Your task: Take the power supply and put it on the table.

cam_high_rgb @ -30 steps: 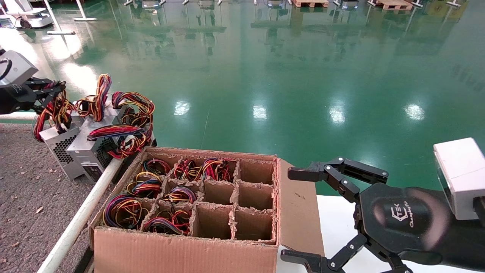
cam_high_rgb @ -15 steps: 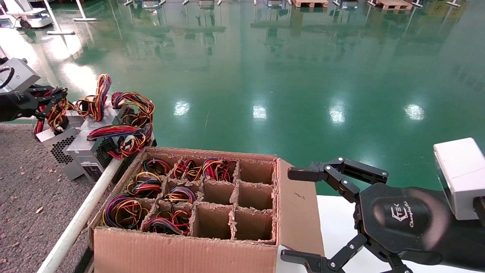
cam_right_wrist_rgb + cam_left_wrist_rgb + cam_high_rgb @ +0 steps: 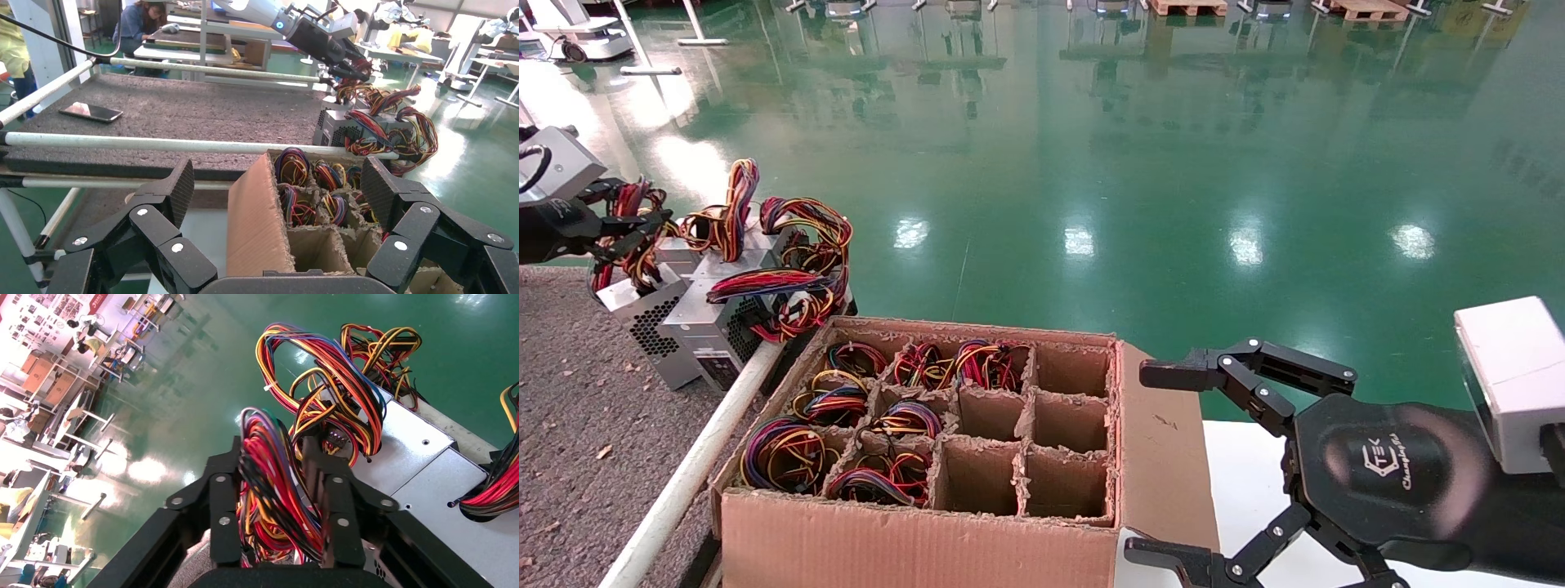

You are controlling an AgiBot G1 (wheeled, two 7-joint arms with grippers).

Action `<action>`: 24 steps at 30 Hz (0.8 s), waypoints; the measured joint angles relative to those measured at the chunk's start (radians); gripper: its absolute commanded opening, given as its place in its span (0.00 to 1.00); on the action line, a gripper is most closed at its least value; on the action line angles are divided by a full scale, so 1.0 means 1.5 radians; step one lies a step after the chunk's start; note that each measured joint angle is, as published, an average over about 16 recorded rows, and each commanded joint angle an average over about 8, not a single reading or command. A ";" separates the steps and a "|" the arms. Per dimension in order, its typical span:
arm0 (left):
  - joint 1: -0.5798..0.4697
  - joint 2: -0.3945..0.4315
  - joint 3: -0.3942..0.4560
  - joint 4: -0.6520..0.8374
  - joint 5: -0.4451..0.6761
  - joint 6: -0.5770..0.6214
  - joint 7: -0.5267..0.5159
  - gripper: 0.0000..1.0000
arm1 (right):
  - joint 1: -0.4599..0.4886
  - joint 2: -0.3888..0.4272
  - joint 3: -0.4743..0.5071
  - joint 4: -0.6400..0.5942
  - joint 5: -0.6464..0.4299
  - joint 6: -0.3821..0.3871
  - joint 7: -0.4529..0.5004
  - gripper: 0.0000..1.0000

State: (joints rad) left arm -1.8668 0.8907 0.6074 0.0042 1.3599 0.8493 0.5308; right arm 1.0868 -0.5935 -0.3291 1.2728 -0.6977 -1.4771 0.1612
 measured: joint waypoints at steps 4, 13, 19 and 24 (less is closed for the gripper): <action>0.000 0.000 0.000 0.000 0.000 0.000 0.000 1.00 | 0.000 0.000 0.000 0.000 0.000 0.000 0.000 1.00; -0.002 -0.002 -0.003 -0.004 -0.005 0.004 0.002 1.00 | 0.000 0.000 0.000 0.000 0.000 0.000 0.000 1.00; 0.001 -0.006 -0.015 -0.016 -0.022 0.010 0.014 1.00 | 0.000 0.000 0.000 0.000 0.000 0.000 0.000 1.00; 0.008 -0.012 -0.036 -0.027 -0.051 0.019 0.024 1.00 | 0.000 0.000 0.000 0.000 0.000 0.000 0.000 1.00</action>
State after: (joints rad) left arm -1.8546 0.8733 0.5541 -0.0360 1.2832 0.8778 0.5672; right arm 1.0871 -0.5935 -0.3295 1.2723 -0.6975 -1.4773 0.1609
